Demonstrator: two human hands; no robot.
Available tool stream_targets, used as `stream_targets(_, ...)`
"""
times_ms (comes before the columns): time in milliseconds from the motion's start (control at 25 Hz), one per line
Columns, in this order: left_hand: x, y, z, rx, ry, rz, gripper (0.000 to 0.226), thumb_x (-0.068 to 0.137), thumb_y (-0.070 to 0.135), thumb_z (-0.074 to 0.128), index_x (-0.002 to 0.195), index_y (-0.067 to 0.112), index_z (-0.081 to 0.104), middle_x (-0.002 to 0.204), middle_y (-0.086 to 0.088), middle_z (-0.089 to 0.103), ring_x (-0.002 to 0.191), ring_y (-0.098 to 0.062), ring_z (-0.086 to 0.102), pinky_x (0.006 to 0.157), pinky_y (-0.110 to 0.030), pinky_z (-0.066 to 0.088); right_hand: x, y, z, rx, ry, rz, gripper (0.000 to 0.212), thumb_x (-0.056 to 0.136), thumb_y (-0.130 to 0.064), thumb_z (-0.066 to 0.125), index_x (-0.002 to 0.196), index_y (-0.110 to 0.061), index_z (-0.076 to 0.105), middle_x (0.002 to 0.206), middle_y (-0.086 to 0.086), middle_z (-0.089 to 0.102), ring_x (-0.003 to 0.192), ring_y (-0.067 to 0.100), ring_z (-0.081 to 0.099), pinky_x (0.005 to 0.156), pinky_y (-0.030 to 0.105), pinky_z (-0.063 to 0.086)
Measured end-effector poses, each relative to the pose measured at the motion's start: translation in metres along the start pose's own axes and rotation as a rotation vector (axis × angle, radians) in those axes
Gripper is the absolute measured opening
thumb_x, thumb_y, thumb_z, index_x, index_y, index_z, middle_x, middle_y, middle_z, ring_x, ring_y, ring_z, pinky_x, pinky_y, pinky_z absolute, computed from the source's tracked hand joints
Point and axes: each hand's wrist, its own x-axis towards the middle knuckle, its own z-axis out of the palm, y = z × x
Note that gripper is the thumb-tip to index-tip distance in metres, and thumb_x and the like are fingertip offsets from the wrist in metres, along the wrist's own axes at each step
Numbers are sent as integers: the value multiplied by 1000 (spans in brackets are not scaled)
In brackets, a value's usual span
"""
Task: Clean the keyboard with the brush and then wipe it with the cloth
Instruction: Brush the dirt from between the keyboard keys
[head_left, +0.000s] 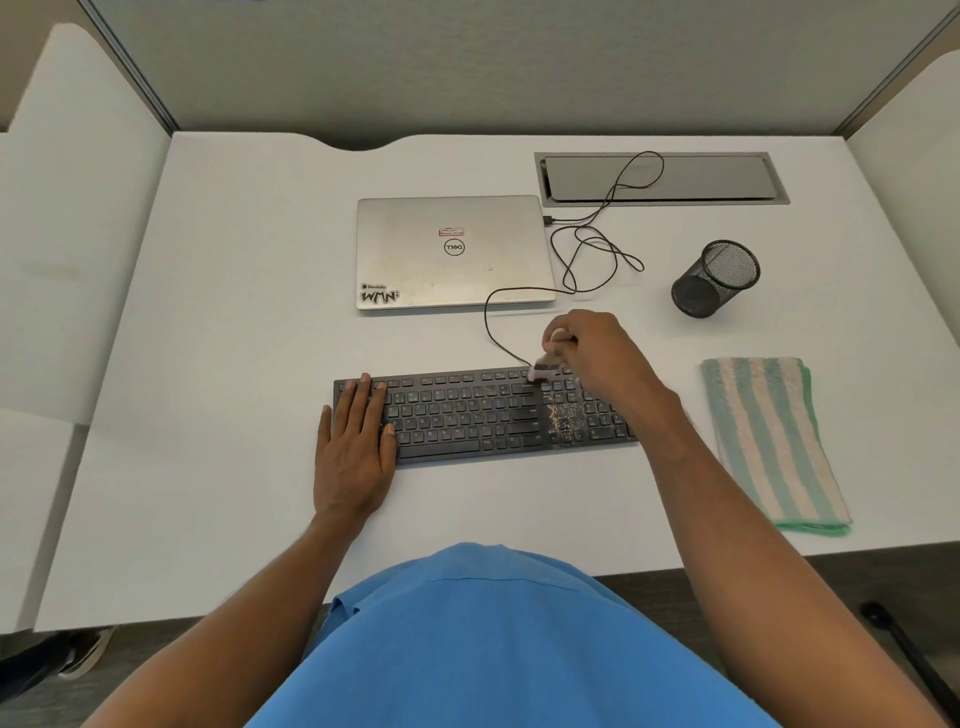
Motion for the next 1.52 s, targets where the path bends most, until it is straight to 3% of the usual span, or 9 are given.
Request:
stream_targets(360,-1,0,0,-6,6,1,61,108,38,27,167,21,28,176,1,19,163,-18,12,131,-52,15,2,21,-21,-164,9,102,21,98,-4,51,110,-4,68,107,13,68,85,22,62,50,10,35)
stream_targets(480,0,-1,0,-6,9,1,61,108,38,28,167,21,29,176,1,20,163,-18,12,131,-52,16,2,11,-17,-130,19,13,21,100,-5,50,110,-2,68,99,10,66,71,10,55,50,3,37)
stream_targets(760,0,0,-1,3,-2,1,61,108,38,27,167,22,28,176,1,19,163,-18,11,131,-52,16,1,13,-4,-266,-24,-45,18,97,-10,53,106,-12,69,98,4,66,85,17,58,78,33,52)
stream_targets(960,0,0,0,8,5,2,61,108,38,27,167,21,29,176,0,20,163,-19,13,131,-52,17,9,27,-9,-416,25,63,15,97,-5,51,98,-10,65,93,5,60,78,17,57,62,24,53)
stream_targets(1040,0,0,0,7,4,0,61,108,38,27,167,22,28,176,1,20,163,-18,12,131,-51,16,9,14,2,-250,30,91,15,96,1,51,92,-3,65,94,14,60,81,25,59,65,32,60)
stream_targets(1240,0,0,0,5,-1,-3,61,109,38,26,167,22,27,176,1,19,164,-17,11,132,-51,15,-6,-7,14,-353,-13,-137,20,101,-11,50,109,-10,67,98,0,58,90,20,58,80,33,51)
stream_targets(1320,0,-1,0,4,0,-3,61,109,38,26,167,22,27,176,2,19,164,-17,10,132,-51,15,-5,1,10,-326,-3,-114,20,101,-10,49,111,-8,66,97,1,57,80,13,56,78,20,53)
stream_targets(1400,-1,-1,0,3,4,-3,61,109,38,27,167,22,27,176,1,19,163,-17,11,131,-52,16,-7,9,1,-308,-14,-58,20,102,-8,48,114,-5,64,98,1,54,69,4,48,57,5,45)
stream_targets(1520,-1,-1,0,1,8,-4,61,109,38,28,167,22,27,176,1,20,163,-18,12,131,-52,16,-7,17,-5,-349,60,42,18,99,-7,49,108,-9,64,99,5,58,83,17,60,72,25,54)
